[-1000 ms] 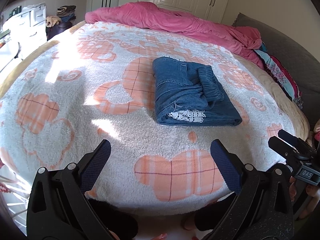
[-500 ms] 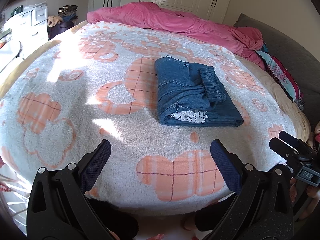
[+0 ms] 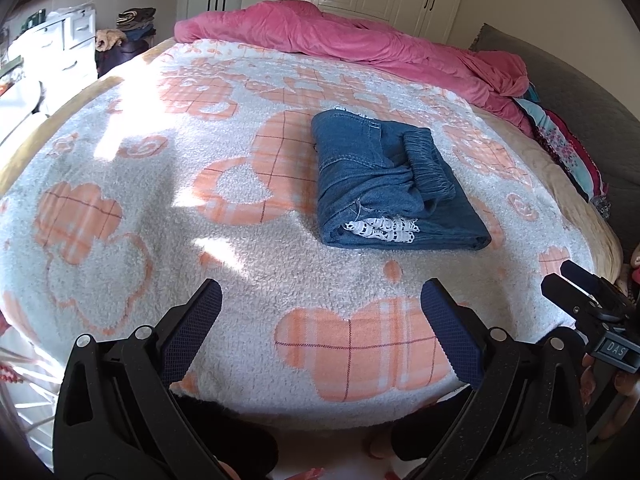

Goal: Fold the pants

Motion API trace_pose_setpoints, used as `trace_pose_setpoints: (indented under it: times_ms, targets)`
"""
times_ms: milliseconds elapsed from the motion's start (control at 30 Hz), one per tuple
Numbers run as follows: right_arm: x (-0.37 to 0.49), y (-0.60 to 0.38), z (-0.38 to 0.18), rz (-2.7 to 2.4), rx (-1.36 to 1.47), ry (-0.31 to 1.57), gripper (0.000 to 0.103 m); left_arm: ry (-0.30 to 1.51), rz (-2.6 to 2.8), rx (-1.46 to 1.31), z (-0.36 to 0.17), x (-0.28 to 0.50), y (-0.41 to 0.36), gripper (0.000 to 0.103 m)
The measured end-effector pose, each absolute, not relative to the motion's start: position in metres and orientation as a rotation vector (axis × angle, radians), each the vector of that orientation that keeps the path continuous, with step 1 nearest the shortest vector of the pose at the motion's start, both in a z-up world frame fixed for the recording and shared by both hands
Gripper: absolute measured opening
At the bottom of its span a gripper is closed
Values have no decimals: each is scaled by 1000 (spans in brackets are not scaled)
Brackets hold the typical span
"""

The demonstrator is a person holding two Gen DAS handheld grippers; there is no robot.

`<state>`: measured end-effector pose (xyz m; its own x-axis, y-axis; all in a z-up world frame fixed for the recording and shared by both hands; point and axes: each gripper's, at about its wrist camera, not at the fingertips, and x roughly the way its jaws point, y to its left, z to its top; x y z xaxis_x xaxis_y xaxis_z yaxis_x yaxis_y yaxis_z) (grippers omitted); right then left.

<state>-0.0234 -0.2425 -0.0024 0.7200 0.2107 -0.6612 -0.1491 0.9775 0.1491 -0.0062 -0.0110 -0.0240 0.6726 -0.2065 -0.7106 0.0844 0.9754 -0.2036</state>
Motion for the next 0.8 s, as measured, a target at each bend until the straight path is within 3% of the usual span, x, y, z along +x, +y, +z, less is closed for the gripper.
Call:
trace_pose_setpoints:
  times_ms: [800]
  targets:
    - [1,-257,-13,147,94,784,98,887,-147,-159,-41,13,7,94]
